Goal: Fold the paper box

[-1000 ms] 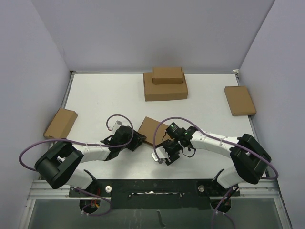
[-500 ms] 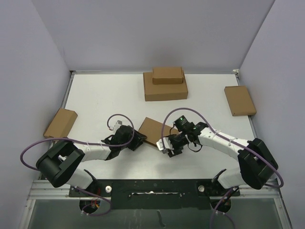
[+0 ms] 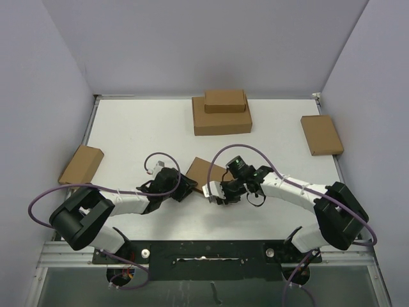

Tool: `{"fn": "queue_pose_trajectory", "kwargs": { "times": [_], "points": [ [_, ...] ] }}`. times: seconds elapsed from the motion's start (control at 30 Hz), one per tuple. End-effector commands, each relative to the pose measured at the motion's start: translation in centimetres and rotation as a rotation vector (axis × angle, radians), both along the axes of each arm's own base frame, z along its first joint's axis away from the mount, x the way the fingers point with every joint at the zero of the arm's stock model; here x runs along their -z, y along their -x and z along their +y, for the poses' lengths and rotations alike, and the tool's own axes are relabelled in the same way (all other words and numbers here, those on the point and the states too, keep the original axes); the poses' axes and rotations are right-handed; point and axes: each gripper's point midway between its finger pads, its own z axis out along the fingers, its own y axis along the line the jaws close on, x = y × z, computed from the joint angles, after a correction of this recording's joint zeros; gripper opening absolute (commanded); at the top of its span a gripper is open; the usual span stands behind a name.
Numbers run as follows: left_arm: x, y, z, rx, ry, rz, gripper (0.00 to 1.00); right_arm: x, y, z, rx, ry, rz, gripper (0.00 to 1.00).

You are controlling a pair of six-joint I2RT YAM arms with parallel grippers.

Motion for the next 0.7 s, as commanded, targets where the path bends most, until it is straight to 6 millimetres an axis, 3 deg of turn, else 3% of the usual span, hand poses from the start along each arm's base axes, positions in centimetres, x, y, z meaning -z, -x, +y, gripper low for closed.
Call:
{"fn": "queue_pose_trajectory", "kwargs": {
  "times": [0.0,0.67],
  "points": [
    [0.53,0.02,-0.08,0.010,-0.021,0.008,0.45,-1.41,-2.64,1.03,0.076,-0.023,-0.082,0.21],
    [0.63,-0.01,-0.27,0.012,-0.012,0.008,0.45,-0.88,-2.20,1.16,0.065,-0.007,-0.061,0.24]
  ]
}}
